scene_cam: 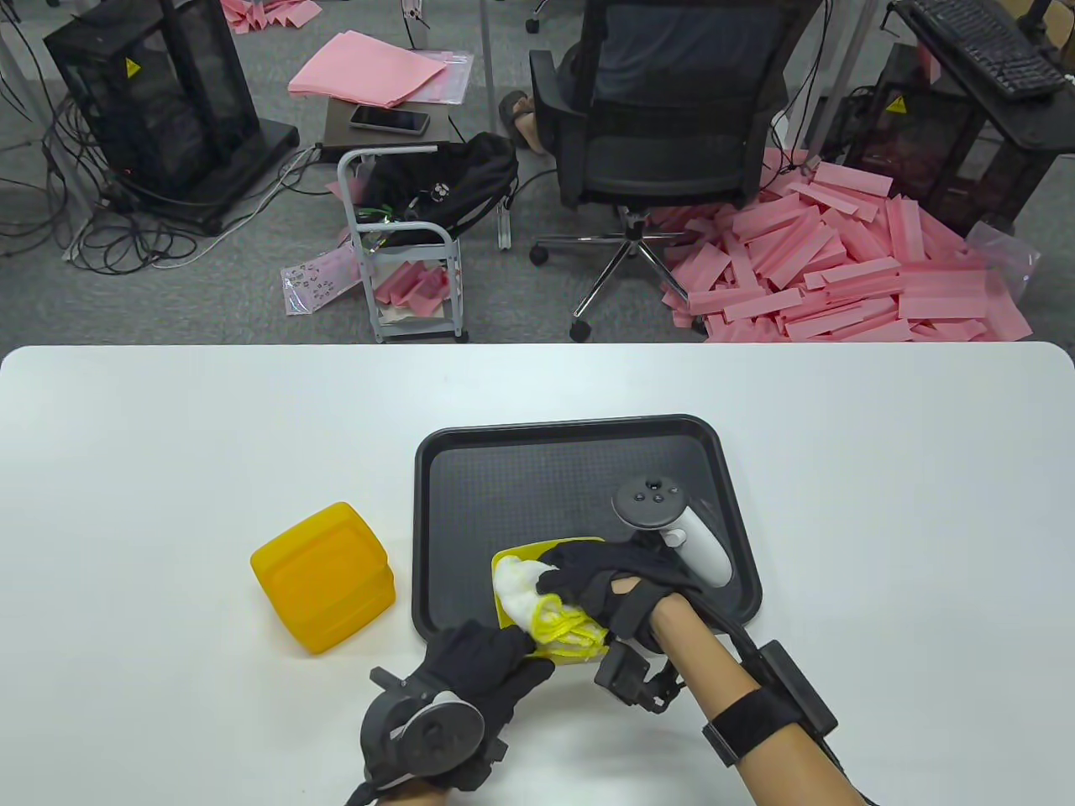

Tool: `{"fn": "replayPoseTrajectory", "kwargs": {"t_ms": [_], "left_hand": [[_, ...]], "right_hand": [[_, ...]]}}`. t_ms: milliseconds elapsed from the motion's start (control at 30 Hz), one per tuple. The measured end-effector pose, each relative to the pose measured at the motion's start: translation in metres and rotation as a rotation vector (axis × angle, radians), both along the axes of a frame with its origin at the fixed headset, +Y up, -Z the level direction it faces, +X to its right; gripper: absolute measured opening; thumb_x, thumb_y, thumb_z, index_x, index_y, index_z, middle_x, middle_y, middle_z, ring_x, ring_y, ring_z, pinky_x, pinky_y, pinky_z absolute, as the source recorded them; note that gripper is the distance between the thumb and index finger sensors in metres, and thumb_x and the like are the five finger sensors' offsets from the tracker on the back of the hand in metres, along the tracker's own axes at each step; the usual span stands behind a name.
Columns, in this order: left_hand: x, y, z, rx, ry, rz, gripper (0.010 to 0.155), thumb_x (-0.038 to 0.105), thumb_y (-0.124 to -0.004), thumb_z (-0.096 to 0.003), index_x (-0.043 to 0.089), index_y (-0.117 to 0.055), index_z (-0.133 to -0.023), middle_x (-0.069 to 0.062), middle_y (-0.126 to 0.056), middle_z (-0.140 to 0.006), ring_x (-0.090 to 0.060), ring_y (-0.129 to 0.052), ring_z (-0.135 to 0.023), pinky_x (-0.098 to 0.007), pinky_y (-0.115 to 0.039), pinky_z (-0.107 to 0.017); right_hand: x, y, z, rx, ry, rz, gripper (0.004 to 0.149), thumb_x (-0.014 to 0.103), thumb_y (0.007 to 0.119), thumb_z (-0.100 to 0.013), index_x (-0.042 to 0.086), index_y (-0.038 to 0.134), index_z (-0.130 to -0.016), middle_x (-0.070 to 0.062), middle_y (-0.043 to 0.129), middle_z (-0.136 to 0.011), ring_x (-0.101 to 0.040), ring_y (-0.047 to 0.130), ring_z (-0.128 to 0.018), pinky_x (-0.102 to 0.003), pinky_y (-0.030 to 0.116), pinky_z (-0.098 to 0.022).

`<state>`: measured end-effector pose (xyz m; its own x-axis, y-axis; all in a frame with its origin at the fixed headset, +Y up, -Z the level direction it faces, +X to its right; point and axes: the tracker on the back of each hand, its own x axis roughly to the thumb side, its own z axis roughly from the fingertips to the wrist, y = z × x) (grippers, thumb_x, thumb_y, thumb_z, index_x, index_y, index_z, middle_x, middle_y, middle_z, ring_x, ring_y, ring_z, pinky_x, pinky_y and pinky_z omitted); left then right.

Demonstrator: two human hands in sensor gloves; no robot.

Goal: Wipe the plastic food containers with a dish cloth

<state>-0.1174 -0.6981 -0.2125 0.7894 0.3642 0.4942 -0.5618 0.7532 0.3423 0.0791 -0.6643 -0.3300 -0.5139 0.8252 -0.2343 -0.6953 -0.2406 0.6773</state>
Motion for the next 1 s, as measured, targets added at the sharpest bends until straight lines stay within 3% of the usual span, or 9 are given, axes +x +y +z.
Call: {"fn": "replayPoseTrajectory", "kwargs": {"t_ms": [133, 367, 633, 767, 1000], "left_hand": [[-0.002, -0.001, -0.002, -0.020, 0.017, -0.009, 0.045, 0.055, -0.094, -0.0332, 0.024, -0.097, -0.066, 0.003, -0.103, -0.035, -0.021, -0.103, -0.032, -0.040, -0.090, -0.027], [-0.017, -0.006, -0.010, -0.061, 0.065, 0.019, 0.043, 0.054, -0.095, -0.0333, 0.026, -0.098, -0.066, 0.002, -0.103, -0.036, -0.022, -0.102, -0.033, -0.041, -0.089, -0.029], [-0.027, -0.007, -0.014, -0.087, 0.100, 0.064, 0.043, 0.054, -0.094, -0.0337, 0.025, -0.098, -0.066, 0.002, -0.103, -0.036, -0.022, -0.102, -0.034, -0.041, -0.089, -0.029], [-0.030, -0.008, -0.015, -0.100, 0.111, 0.078, 0.043, 0.053, -0.094, -0.0344, 0.025, -0.099, -0.066, 0.002, -0.104, -0.037, -0.023, -0.103, -0.034, -0.041, -0.089, -0.029], [-0.026, -0.008, -0.016, -0.086, 0.111, 0.069, 0.042, 0.053, -0.093, -0.0352, 0.026, -0.098, -0.067, 0.002, -0.104, -0.037, -0.023, -0.103, -0.034, -0.041, -0.089, -0.029]], "right_hand": [[0.004, 0.007, 0.001, 0.136, 0.025, 0.017, 0.050, 0.037, 0.072, -0.057, 0.016, 0.062, -0.101, -0.002, 0.090, -0.085, -0.025, 0.098, -0.044, -0.024, 0.090, -0.018], [0.031, 0.014, 0.003, 0.180, -0.047, -0.188, 0.050, 0.035, 0.071, -0.058, 0.018, 0.062, -0.105, -0.005, 0.085, -0.091, -0.032, 0.093, -0.056, -0.035, 0.088, -0.031], [0.094, 0.013, 0.005, 0.422, -0.250, -0.158, 0.046, 0.034, 0.073, -0.058, 0.022, 0.066, -0.102, -0.008, 0.080, -0.096, -0.038, 0.088, -0.067, -0.044, 0.085, -0.043], [0.110, -0.014, 0.010, 0.447, -0.357, -0.123, 0.045, 0.033, 0.073, -0.057, 0.024, 0.067, -0.101, -0.009, 0.078, -0.098, -0.040, 0.085, -0.072, -0.049, 0.082, -0.048], [0.078, -0.072, 0.019, 0.309, -0.242, -0.250, 0.049, 0.035, 0.068, -0.060, 0.022, 0.056, -0.106, -0.012, 0.064, -0.108, -0.039, 0.078, -0.082, -0.050, 0.078, -0.057]]}}
